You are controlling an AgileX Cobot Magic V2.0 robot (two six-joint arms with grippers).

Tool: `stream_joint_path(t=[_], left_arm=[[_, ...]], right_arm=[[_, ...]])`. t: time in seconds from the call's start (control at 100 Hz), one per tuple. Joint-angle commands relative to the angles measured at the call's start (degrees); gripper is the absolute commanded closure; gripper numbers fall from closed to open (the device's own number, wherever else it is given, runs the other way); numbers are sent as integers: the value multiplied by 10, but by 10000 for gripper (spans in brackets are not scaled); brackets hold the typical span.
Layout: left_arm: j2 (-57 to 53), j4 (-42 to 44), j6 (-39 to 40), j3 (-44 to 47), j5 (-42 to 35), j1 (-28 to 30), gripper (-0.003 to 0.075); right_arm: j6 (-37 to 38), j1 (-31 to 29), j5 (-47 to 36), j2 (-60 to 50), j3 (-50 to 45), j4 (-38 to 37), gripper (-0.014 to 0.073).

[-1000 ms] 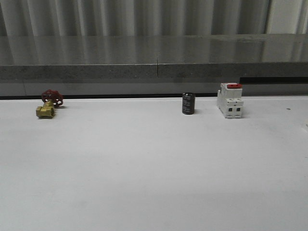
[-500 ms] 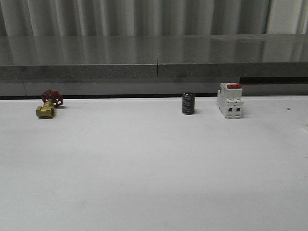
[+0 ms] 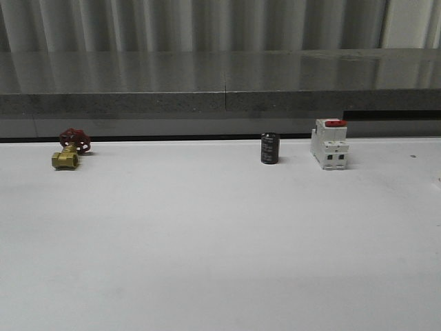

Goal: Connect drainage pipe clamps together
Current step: 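Grasp the white half-ring clamp at its end with the left gripper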

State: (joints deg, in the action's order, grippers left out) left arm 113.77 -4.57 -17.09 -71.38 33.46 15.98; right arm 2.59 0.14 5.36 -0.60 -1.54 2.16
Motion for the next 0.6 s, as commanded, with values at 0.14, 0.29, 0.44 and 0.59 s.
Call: stream_joint_path(t=[0.14, 0.29, 0.44, 0.59], left_arm=[[-26, -4, 1, -15, -21, 1, 177], [-26, -4, 1, -15, -16, 1, 182], [-26, -4, 1, -15, -14, 1, 310], [-26, -4, 1, -15, -5, 1, 521]], right_arm=[[-3, 1, -47, -11, 10, 0, 661], [-3, 1, -47, -11, 10, 0, 661], [-3, 1, -47, -11, 10, 0, 661], [-3, 1, -47, -11, 10, 0, 661]])
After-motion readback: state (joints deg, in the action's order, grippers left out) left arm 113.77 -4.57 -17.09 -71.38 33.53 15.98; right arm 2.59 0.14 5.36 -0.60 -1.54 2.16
